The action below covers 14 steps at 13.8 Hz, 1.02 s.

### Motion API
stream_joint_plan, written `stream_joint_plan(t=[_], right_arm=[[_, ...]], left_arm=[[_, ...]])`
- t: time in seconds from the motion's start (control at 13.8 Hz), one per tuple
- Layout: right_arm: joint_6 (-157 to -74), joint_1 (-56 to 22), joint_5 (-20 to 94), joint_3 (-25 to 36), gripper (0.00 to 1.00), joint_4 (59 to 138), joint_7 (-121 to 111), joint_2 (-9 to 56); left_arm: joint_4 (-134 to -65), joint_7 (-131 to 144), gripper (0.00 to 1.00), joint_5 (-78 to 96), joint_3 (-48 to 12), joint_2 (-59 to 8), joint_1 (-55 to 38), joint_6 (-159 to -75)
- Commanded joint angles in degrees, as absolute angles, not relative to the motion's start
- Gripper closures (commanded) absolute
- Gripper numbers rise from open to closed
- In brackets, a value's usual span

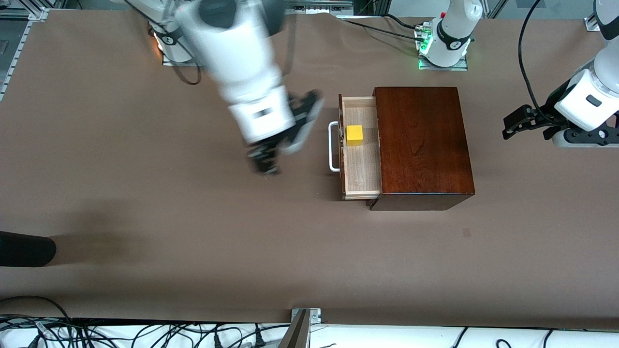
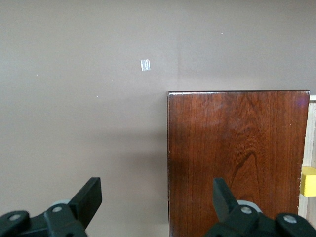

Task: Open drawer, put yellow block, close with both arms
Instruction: 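Withdraw the right gripper while the left gripper moves over the box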

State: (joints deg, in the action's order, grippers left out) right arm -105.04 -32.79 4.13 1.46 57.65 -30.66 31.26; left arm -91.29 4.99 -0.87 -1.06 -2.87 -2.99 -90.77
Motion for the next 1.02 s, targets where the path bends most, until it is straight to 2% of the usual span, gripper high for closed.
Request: stream_joint_plan(t=[0.0,0.15,0.29,0.73,0.94], right_arm=[[-103.54,-22.27,8.61,-0.09,0.00,59.15,-30.85,29.62],[-97.07,-17.42,8.61,-0.09,0.00,59.32,-30.41,27.96],[-94.49,-15.39,8.18,0.35,0.00,61.51,-30.24,24.37],[-94.83,-11.26,6.42,1.14,0.00,81.17,-20.40,7.85],[-94.48,-11.16,4.14,1.76,0.00,87.08,-12.52,3.09]], left_arm=[[-89.30,3.43,0.00,-1.32,-1.75,-3.78,-4.65,-87.29],[-89.30,-0.76,0.00,-1.23,-2.28,-3.78,-6.58,-86.23],[-89.30,-10.32,0.00,-1.14,-2.64,-3.78,-8.25,-85.52],[-89.38,-26.43,0.00,6.30,-2.99,-7.46,-13.00,-85.17],[-89.30,-27.77,0.00,10.72,-2.99,-9.23,-18.87,-85.08]])
